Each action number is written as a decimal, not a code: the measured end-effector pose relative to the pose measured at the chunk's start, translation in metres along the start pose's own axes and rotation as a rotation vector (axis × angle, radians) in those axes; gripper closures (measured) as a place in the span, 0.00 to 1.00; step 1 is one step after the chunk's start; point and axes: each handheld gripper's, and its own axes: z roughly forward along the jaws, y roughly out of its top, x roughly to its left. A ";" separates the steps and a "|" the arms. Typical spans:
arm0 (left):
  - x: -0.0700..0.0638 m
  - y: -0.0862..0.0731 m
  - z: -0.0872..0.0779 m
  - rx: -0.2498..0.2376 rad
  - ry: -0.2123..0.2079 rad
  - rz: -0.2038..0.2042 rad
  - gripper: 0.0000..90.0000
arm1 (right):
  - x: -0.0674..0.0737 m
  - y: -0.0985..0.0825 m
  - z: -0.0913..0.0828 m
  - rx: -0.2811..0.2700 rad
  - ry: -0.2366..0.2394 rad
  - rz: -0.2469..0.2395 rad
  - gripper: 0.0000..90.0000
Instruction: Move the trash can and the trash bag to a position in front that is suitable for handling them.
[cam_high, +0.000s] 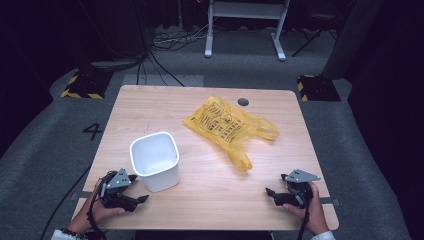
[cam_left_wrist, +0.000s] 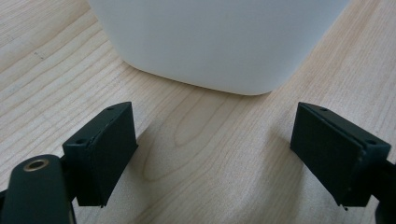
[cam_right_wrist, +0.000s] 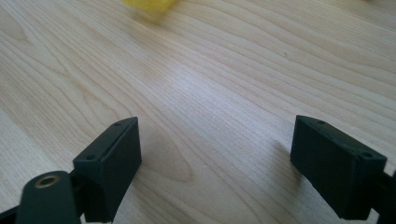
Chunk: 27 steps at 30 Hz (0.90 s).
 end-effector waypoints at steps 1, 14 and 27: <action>0.000 0.000 0.000 0.000 0.000 0.000 0.16 | 0.000 0.000 0.000 0.001 -0.003 0.002 0.18; 0.000 0.000 0.000 0.000 0.000 0.000 0.16 | -0.003 0.001 -0.002 -0.029 -0.002 0.021 0.22; 0.001 0.002 0.002 0.000 -0.008 -0.001 0.16 | 0.016 0.073 -0.010 -0.194 -0.045 -0.133 0.54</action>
